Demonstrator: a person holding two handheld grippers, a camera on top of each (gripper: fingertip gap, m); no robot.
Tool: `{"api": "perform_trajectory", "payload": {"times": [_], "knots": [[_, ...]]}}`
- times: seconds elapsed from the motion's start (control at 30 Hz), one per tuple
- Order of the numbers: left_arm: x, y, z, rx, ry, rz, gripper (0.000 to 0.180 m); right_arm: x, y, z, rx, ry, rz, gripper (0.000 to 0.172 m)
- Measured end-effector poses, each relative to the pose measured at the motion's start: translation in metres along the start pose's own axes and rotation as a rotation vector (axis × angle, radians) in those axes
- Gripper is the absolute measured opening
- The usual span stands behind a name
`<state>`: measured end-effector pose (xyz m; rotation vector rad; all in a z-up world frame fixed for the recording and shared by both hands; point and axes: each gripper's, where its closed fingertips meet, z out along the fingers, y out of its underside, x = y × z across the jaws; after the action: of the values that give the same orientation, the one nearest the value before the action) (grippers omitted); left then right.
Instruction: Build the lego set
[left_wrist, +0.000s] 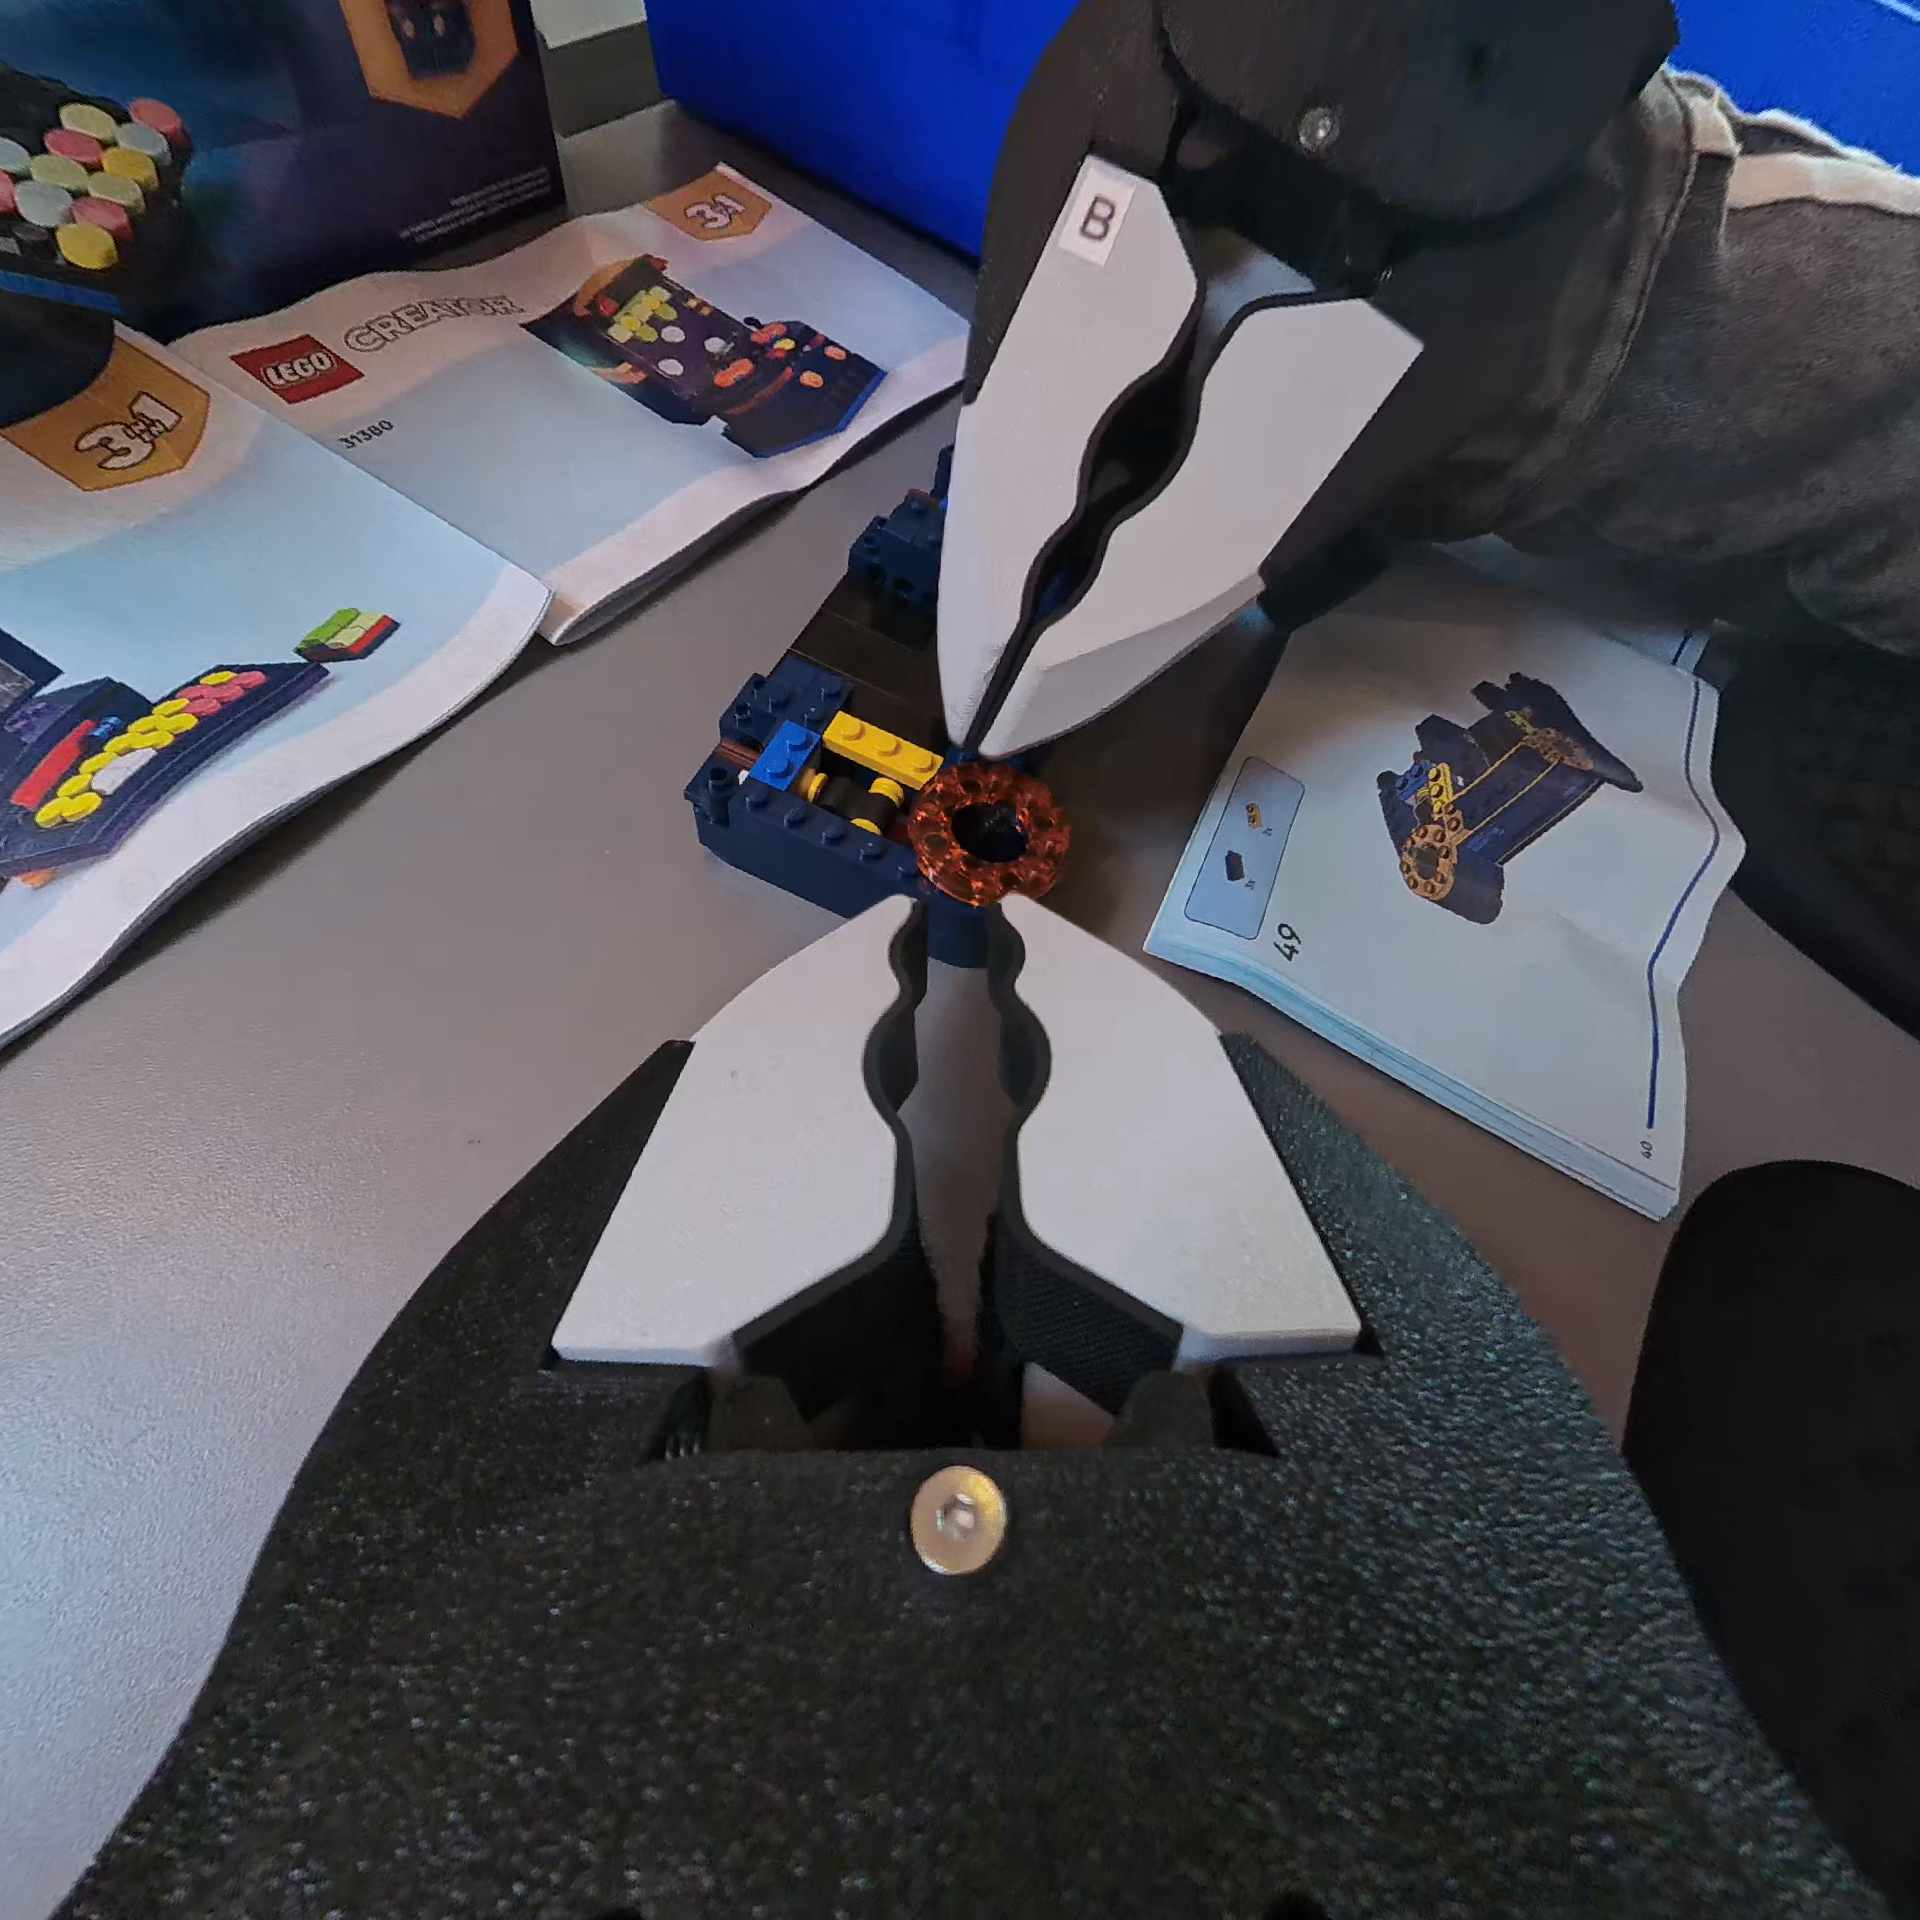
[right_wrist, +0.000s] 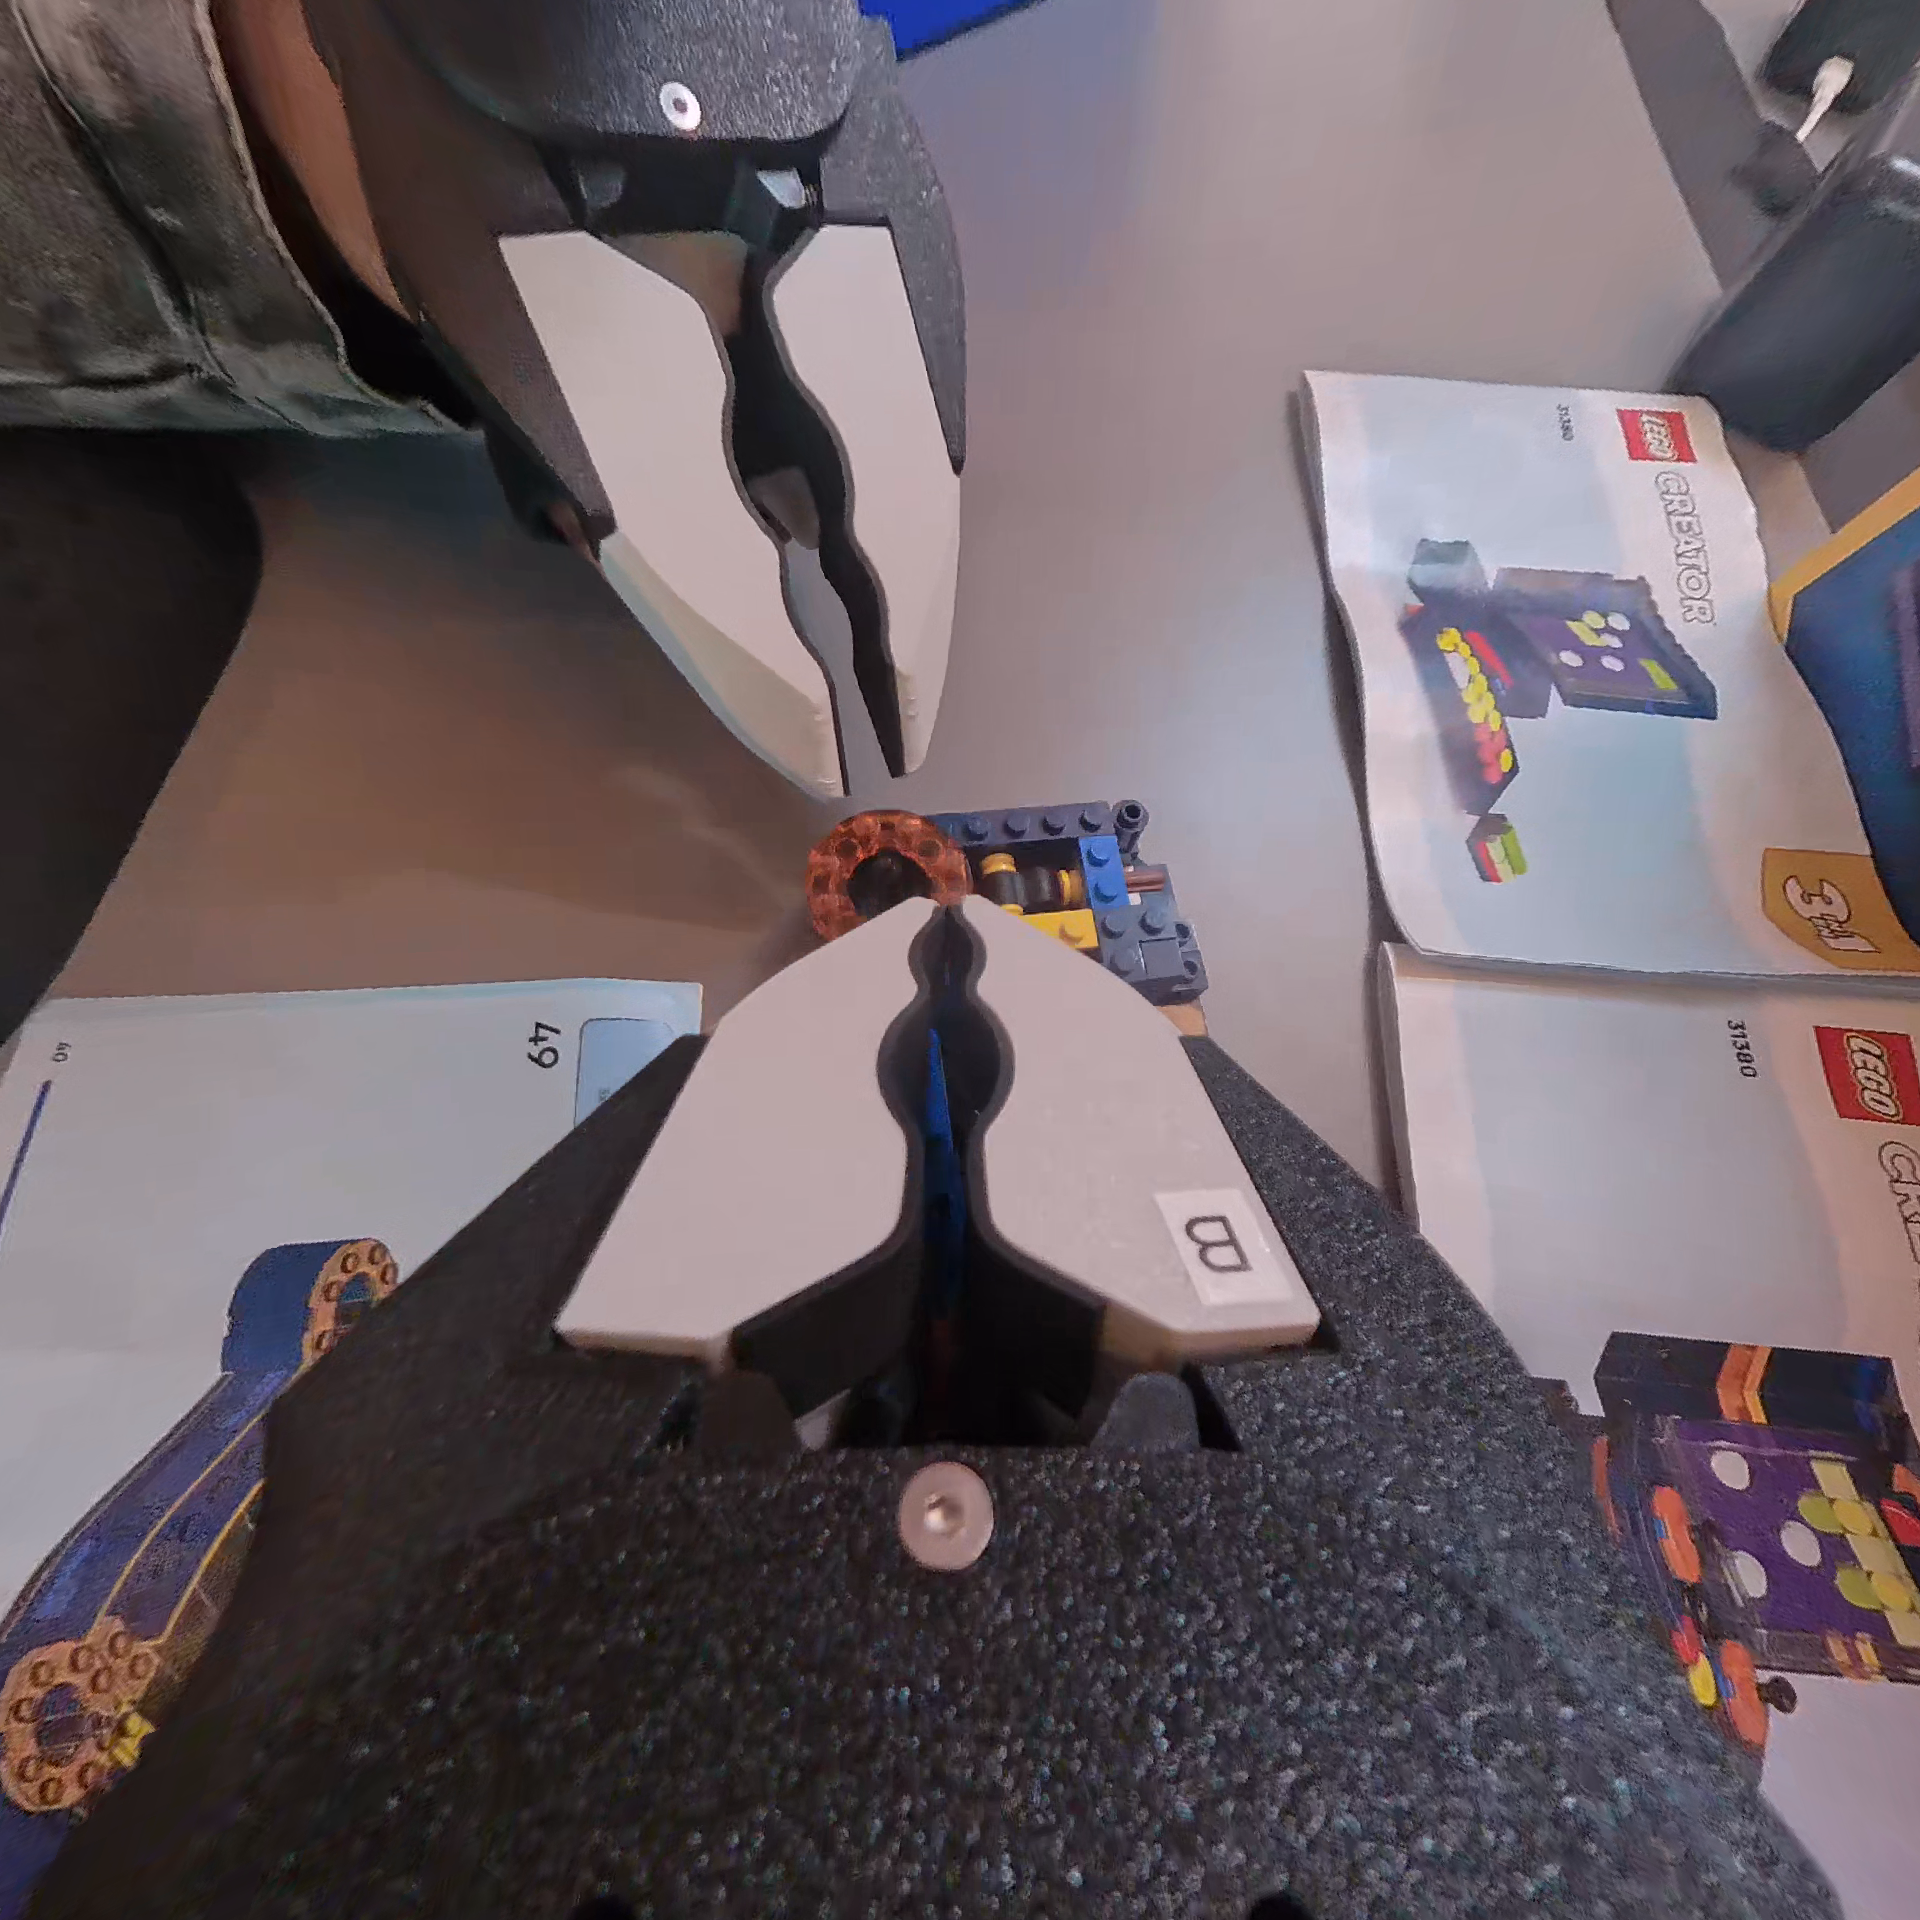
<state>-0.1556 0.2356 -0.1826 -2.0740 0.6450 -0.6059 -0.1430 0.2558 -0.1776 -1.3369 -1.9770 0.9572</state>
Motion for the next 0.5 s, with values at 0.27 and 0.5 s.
{"api": "perform_trajectory", "payload": {"times": [0.27, 0.5], "knots": [[0.002, 0.003, 0.002, -0.024, 0.001, 0.023, 0.009, -0.001, 0.001, 0.002, 0.011, -0.008, -0.006, 0.000], [0.001, -0.018, -0.002, 0.117, -0.044, 0.078, 0.007, -0.002, 0.001, 0.004, -0.003, 0.000, -0.029, 0.001]]}}
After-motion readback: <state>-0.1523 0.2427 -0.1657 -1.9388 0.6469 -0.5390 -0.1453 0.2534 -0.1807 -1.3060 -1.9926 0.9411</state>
